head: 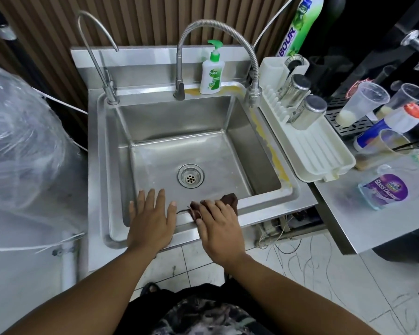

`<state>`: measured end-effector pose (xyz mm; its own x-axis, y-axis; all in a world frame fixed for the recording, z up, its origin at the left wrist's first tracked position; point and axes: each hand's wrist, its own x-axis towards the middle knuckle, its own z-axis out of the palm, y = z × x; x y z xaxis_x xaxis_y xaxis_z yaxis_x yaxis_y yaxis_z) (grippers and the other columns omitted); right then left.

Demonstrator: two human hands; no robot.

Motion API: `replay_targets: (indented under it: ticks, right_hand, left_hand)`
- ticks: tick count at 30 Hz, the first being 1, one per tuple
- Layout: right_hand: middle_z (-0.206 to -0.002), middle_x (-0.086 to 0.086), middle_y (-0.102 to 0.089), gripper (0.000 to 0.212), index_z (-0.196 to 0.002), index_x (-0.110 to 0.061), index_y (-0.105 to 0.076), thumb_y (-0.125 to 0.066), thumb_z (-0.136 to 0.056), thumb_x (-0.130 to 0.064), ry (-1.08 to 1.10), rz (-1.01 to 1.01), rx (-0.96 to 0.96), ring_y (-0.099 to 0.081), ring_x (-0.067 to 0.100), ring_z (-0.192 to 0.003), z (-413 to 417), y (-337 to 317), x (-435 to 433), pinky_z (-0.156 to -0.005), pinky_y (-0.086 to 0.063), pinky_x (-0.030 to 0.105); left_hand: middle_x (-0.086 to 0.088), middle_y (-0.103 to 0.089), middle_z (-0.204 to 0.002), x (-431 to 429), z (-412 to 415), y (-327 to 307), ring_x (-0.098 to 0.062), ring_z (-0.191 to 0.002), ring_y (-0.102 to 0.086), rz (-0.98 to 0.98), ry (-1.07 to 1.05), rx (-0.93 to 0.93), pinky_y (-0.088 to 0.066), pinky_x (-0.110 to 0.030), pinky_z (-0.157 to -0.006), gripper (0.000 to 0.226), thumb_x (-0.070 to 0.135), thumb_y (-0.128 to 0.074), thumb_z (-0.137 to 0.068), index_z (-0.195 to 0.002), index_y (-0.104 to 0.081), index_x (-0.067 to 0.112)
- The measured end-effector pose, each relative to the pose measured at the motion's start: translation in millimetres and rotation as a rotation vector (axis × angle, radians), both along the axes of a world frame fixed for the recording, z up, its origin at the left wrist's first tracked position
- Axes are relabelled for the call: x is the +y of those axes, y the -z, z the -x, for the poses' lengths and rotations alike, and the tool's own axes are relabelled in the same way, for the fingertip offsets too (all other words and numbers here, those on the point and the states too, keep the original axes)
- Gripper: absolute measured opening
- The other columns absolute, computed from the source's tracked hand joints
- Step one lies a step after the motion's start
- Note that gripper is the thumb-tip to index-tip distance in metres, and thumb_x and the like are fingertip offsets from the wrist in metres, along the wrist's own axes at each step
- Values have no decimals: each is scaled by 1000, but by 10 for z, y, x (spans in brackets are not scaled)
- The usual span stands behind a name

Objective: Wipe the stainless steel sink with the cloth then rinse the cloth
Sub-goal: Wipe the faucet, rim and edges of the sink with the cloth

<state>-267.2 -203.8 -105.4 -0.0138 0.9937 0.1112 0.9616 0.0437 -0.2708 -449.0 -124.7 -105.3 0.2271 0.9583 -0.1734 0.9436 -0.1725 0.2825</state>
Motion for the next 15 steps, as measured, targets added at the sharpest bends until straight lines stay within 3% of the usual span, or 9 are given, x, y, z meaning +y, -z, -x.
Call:
replay_targets:
  ticks: [3,7,11,13,15]
  right_hand:
    - [-135,2,-59,41,-139,-20,-60,-42,-104,-31,-37,-28,-2,-53,27,-118,-500,-12,5,-103,-41,45]
    - [-128,8,-63,44,-133,-14,-62,-34,-103,-29,306,-36,-64,-54,31,-113,-1312,-35,-45,-97,-41,44]
    - [-137,15,-61,47,-133,-6,-63,-38,-101,-28,659,-53,-76,-47,43,-125,-1126,61,-8,-104,-35,52]
    - [-141,10,-59,44,-135,-10,-63,-40,-101,-27,619,-101,-35,-46,42,-129,-746,59,-40,-107,-35,54]
    - [-143,3,-57,42,-139,-15,-60,-41,-103,-26,392,-89,-17,-45,36,-131,-510,50,-180,-111,-34,53]
  left_hand:
    - [-8,-25,-164,-9,-12,-31,-32,-154,-7,24,15,8,-5,-54,-123,83,63,4,-94,-157,-27,20]
    - [-6,-21,-166,-18,-128,-90,-31,-155,-5,66,45,42,-4,-57,-123,68,57,-9,-101,-158,-23,22]
    - [-4,-22,-165,-19,-684,-137,-30,-153,-10,121,86,-76,-8,-59,-121,61,49,-12,-104,-158,-23,21]
    - [-3,-25,-164,-14,-1051,-143,-29,-152,-13,138,115,-134,-10,-60,-120,58,46,-14,-105,-157,-24,22]
    - [-3,-28,-163,-3,-1361,-135,-28,-152,-15,167,129,-151,-10,-59,-120,54,44,-17,-106,-156,-25,23]
